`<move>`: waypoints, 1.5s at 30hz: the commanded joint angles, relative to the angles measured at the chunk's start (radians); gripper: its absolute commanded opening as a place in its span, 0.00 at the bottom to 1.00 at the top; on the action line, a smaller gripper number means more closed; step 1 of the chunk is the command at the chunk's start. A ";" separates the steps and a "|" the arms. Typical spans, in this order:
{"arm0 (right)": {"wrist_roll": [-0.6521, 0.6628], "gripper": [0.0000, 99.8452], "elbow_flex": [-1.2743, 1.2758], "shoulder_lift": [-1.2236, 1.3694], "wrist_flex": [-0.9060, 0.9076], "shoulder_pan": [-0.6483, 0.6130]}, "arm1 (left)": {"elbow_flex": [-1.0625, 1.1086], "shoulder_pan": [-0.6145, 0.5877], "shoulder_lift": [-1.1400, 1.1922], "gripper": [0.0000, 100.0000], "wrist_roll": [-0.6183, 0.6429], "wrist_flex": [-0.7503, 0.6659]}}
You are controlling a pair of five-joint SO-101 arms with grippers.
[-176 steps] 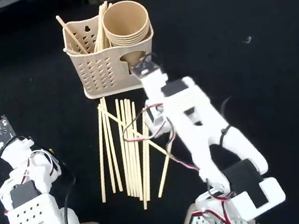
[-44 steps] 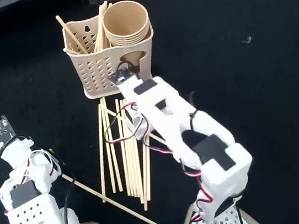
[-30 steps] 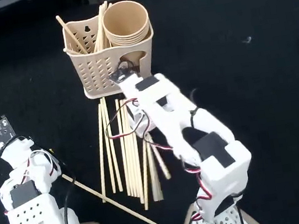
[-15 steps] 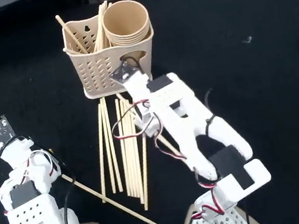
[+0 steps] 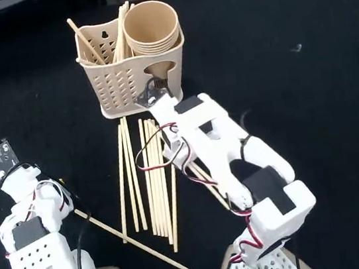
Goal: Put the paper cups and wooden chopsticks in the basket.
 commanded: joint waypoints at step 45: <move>-0.140 0.01 -0.579 -0.163 -0.913 -0.176 | -0.012 -0.008 -0.014 0.15 0.011 -0.014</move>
